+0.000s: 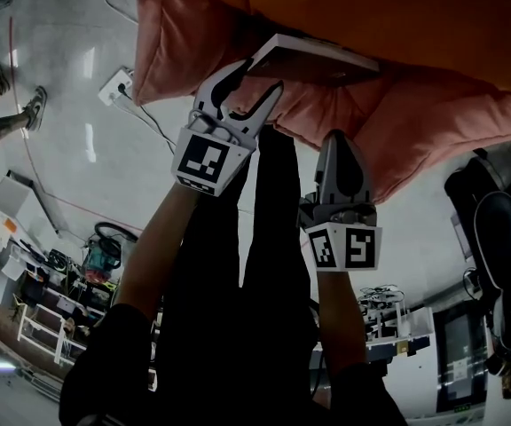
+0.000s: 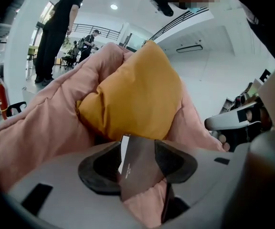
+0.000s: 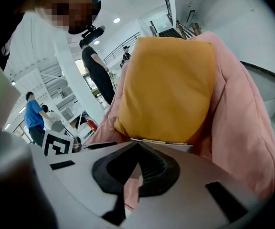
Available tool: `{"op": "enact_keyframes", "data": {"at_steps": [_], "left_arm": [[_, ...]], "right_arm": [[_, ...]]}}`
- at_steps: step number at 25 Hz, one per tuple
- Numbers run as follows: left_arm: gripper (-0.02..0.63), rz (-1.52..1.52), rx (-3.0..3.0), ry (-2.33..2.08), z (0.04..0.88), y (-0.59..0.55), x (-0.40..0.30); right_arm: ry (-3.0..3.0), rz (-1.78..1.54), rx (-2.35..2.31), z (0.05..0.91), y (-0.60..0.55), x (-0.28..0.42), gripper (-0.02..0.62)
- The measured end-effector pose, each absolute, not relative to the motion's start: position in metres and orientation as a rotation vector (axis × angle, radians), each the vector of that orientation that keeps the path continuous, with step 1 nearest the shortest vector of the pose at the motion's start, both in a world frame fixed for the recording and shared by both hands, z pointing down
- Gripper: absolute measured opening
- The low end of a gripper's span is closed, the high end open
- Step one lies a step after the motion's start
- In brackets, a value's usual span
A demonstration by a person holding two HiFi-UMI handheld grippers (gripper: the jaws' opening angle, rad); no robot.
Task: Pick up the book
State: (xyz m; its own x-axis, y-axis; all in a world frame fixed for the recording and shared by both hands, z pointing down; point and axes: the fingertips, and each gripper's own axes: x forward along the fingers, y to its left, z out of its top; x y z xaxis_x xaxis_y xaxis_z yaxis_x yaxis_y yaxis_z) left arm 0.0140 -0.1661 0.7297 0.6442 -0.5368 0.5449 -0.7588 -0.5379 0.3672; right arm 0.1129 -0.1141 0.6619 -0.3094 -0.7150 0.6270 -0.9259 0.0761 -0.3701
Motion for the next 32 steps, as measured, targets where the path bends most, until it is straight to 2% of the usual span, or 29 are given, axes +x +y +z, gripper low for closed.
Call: {"op": "enact_keyframes", "data": {"at_steps": [12,32], "left_arm": [[0.255,0.620,2.258,-1.004,0.786,-0.189,0.007],[0.298,0.650,2.316,-0.784,0.803,-0.189,0.036]], "right_arm": [[-2.071,1.079,1.616,0.675,-0.124,0.107,0.002],[-2.055,1.108,1.591,0.681,-0.122,0.110,0.003]]}}
